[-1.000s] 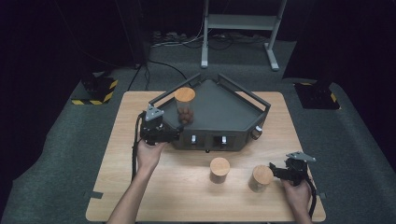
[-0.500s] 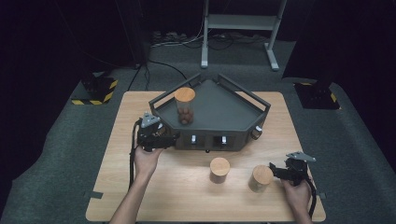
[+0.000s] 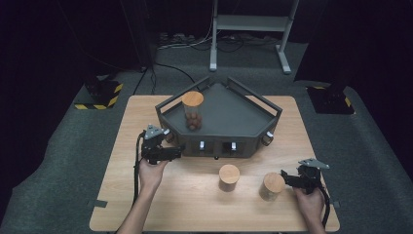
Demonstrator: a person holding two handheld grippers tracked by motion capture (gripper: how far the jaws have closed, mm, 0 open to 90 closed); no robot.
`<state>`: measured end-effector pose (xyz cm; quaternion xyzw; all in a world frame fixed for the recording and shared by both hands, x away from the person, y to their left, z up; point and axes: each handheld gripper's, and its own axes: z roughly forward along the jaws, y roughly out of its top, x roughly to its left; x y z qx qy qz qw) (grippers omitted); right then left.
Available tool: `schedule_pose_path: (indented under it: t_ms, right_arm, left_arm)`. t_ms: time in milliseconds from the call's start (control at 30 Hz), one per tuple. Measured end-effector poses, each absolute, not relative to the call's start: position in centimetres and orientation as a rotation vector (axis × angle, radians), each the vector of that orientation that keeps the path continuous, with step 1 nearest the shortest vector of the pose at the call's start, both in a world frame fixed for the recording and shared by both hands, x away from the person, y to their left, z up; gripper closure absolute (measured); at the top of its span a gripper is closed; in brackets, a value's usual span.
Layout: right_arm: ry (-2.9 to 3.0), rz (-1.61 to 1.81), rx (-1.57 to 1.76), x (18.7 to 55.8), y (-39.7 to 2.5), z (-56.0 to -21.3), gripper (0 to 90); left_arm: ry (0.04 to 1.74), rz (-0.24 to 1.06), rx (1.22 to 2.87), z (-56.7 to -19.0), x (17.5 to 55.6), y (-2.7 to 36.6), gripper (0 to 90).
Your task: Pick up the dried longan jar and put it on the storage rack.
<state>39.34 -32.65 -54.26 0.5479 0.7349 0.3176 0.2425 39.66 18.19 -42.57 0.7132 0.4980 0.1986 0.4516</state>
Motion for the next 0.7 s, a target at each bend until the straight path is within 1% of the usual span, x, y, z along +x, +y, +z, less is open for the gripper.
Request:
schedule_pose_path:
  t_ms: [700]
  right_arm:
    - [2.009,0.868,1.498,39.3,-32.6,-54.3,10.4]
  left_arm:
    - [1.268,0.520,1.835,-45.7,39.3,17.9,6.8]
